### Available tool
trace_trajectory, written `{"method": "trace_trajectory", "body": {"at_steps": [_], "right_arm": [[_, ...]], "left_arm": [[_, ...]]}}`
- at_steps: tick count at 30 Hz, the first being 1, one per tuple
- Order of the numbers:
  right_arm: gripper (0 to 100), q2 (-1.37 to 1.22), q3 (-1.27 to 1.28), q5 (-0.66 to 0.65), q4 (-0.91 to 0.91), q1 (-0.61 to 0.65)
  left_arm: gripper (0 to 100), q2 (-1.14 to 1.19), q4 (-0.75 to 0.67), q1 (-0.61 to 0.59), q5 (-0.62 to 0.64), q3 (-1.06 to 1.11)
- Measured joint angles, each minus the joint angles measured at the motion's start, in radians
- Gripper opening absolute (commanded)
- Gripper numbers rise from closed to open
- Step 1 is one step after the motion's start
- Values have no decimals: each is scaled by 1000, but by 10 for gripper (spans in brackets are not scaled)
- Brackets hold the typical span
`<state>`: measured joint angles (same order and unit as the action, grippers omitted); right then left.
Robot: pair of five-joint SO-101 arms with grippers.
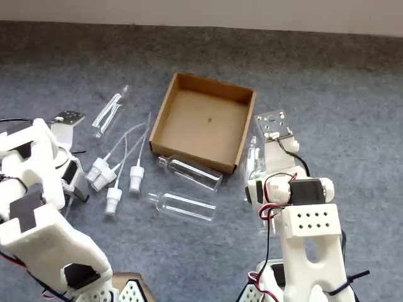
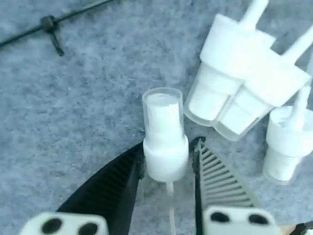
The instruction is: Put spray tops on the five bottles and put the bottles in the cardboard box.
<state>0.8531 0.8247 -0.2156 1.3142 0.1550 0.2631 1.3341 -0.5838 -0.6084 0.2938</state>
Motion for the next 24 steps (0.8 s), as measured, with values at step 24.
{"method": "trace_trajectory", "body": {"at_steps": [24], "right_arm": [[22,0,0,0,0,0]], "left_arm": [[136,0,0,-40,-12,-107]]}}
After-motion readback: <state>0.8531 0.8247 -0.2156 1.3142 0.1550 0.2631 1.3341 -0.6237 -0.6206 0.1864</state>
